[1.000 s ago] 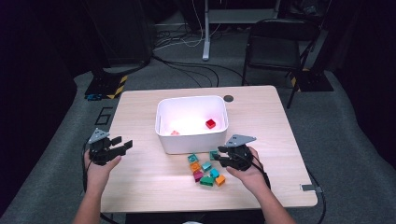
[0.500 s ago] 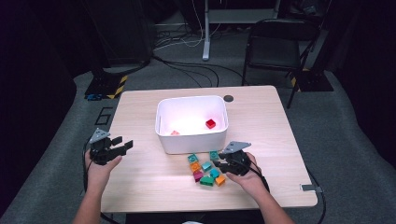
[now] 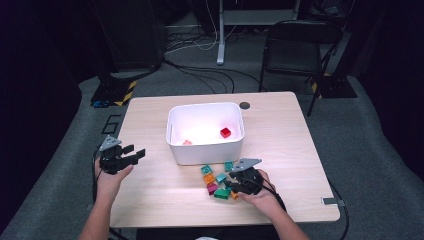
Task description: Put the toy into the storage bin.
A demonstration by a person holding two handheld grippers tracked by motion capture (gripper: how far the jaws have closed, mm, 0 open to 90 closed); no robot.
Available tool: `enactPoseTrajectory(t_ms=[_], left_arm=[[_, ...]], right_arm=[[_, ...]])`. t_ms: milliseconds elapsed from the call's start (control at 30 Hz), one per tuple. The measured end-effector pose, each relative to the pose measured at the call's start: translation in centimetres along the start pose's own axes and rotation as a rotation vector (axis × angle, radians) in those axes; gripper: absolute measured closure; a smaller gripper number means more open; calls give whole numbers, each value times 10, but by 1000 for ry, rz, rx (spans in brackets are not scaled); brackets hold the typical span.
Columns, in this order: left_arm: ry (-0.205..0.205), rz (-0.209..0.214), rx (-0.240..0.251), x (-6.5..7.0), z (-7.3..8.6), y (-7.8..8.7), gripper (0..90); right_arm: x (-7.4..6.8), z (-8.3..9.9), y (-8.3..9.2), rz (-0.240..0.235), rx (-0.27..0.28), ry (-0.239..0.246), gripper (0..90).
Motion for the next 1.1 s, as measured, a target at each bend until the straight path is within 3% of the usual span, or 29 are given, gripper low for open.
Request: enactPoseTrajectory(t_ms=[267,433,567,733,933,1100], left_arm=[[0,5,-1,1,-1,-2,422],[0,3,-1,1,-1,-1,422],[2,0,0,0,0,-1,422],[1,0,-4,0,0,-1,422],[1,-1,-4,0,0,-2,422],[1,-1,-3,0,0,-2,422]], right_arm=[[2,6,-4,4,-32,6,642],[5,8,-6,-14,-36,-21,668],[9,7,-5,15,-39,-4,675],[17,6,0,43,-22,-26,718],[26,9,4,42,-5,-77,709],[28,10,5,38,8,-97,636]])
Point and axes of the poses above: each handheld gripper's, and its own axes: y roughly backward along the jaws, z roughly out of its underside, x roughly to its right, the point moved 7 cm from there along -y, roughly forward along the jaws, and after that the axes turned 12 degrees about -z, right-handed, at the moved point
